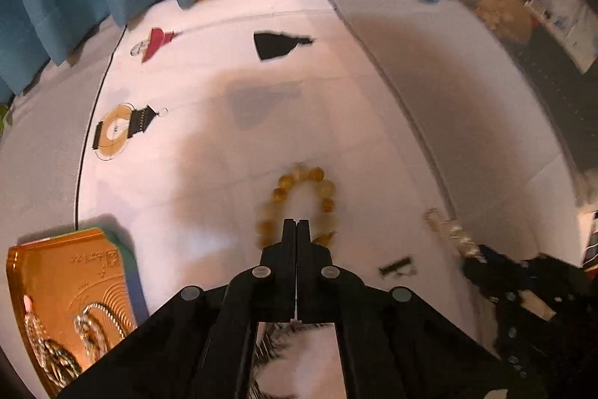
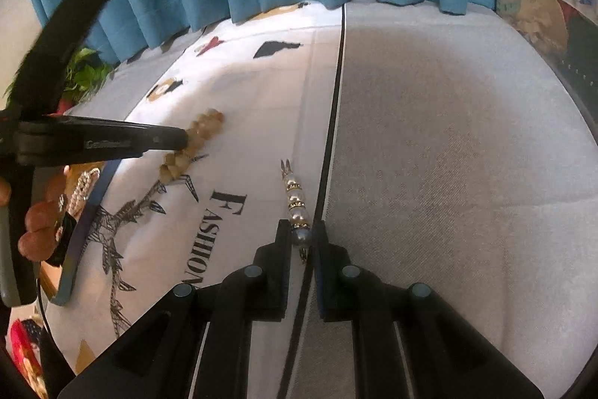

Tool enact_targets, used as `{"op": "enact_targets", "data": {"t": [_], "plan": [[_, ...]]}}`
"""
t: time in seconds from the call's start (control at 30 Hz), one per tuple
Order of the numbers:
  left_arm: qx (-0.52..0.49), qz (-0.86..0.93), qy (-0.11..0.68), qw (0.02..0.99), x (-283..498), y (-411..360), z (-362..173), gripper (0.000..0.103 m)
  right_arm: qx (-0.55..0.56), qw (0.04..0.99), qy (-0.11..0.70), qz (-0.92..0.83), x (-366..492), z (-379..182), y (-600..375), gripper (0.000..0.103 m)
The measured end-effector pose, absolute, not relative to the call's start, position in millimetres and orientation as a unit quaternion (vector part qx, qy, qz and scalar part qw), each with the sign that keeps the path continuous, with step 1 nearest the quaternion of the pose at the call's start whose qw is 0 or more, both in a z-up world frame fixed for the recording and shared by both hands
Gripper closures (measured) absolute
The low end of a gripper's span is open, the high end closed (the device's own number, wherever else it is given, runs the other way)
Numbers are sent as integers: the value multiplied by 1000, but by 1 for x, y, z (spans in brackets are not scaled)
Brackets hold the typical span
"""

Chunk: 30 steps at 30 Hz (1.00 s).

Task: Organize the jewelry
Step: 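Grasp the pearl bar bracelet with the right tool while the left tool reaches the amber bead bracelet, then close the left tool on the amber bead bracelet and lift it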

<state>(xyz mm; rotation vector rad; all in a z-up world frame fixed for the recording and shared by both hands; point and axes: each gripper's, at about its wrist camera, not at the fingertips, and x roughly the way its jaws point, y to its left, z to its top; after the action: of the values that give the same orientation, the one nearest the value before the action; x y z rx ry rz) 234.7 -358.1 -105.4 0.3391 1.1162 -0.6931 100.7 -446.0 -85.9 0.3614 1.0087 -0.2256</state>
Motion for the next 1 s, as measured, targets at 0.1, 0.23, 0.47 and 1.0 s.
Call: {"op": "enact_targets", "data": {"t": [0.1, 0.23, 0.47, 1.0], "plan": [[142, -329, 498, 790, 226, -348, -84, 103, 176, 859, 468, -110, 98, -75, -444, 91], [131, -341, 478, 799, 221, -337, -66, 103, 173, 865, 458, -107, 96, -59, -439, 91], [128, -308, 530, 780, 250, -344, -99, 101, 176, 867, 456, -101, 95, -56, -436, 91], [151, -263, 540, 785, 263, -353, -129, 96, 199, 859, 461, -103, 93, -74, -456, 91]]}}
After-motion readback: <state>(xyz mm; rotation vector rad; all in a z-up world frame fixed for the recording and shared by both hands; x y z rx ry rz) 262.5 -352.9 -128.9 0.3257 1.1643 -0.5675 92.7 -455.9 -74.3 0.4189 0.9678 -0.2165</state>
